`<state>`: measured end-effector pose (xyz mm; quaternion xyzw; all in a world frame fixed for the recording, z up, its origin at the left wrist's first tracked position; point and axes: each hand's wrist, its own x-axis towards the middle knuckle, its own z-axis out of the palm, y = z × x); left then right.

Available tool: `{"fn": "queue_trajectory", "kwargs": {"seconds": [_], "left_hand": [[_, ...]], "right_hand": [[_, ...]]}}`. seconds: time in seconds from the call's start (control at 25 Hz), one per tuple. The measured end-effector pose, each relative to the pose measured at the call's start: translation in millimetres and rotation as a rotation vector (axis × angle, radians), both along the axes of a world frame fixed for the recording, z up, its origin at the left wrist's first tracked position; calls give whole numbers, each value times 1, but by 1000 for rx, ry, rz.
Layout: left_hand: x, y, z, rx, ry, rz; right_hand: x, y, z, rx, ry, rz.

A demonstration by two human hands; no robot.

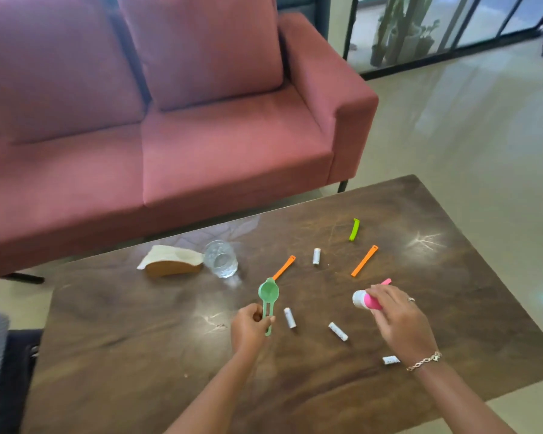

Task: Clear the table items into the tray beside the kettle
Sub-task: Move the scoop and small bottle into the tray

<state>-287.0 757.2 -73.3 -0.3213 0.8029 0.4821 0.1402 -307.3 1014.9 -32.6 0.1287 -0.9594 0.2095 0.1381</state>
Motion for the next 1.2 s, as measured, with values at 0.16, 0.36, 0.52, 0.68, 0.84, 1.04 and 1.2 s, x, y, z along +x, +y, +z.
{"fn": "queue_trajectory", "kwargs": {"seconds": [0.16, 0.36, 0.52, 0.68, 0.84, 1.04, 1.2], "left_hand": [[71, -79, 15, 28, 77, 112], [173, -181, 41, 3, 155, 284], [256, -263, 66, -49, 205, 393], [323, -323, 81, -80, 208, 481], [358, -363, 78, -127, 221, 573], [358, -403, 78, -95, 226, 614], [342, -449, 79, -92, 256, 608]], "right_hand": [[34, -90, 18, -40, 38, 90], [99, -210, 32, -118, 49, 271], [156, -303, 42, -134, 37, 404], [195, -377, 53, -139, 47, 502], [214, -431, 56, -124, 17, 587], [211, -485, 47, -95, 0, 645], [201, -541, 36, -101, -16, 658]]}}
